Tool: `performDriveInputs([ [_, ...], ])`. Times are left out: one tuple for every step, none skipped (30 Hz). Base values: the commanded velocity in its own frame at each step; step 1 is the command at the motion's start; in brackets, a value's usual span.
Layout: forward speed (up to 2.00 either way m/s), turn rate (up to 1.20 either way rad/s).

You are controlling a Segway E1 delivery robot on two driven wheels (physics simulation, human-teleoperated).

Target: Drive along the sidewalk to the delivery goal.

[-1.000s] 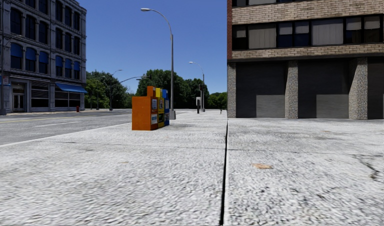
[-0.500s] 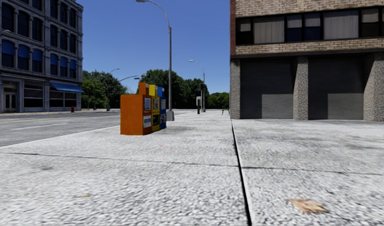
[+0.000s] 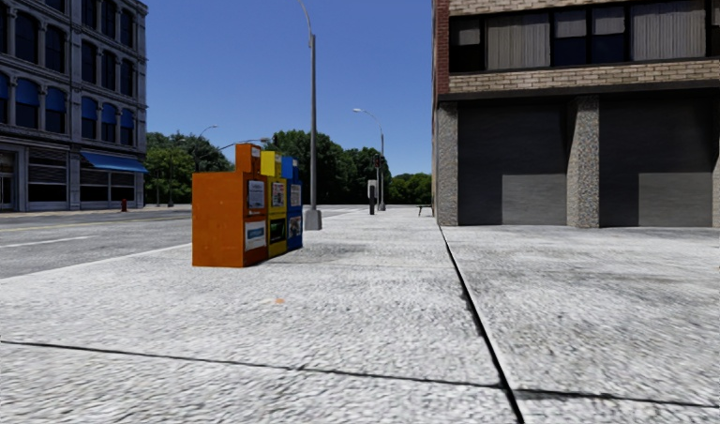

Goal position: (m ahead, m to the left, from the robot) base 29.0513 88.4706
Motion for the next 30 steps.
performDriveInputs([
  [2.00, -0.15],
  [2.00, -0.15],
  [2.00, -0.15],
  [2.00, -0.15],
  [2.00, -0.15],
  [2.00, -0.15],
  [2.00, -0.15],
  [2.00, -0.15],
  [2.00, -0.15],
  [2.00, -0.15],
  [2.00, -0.15],
  [2.00, -0.15],
  [2.00, -0.15],
  [2.00, -0.15],
  [2.00, -0.15],
  [2.00, -0.15],
  [2.00, -0.15],
  [2.00, -0.15],
  [2.00, -0.15],
  [2.00, -0.15],
  [2.00, -0.15],
  [2.00, -0.15],
  [2.00, -0.15],
  [2.00, -0.16],
  [2.00, -0.16],
  [2.00, -0.17],
  [2.00, -0.19],
  [2.00, -0.21],
  [2.00, -0.21],
  [2.00, -0.22],
])
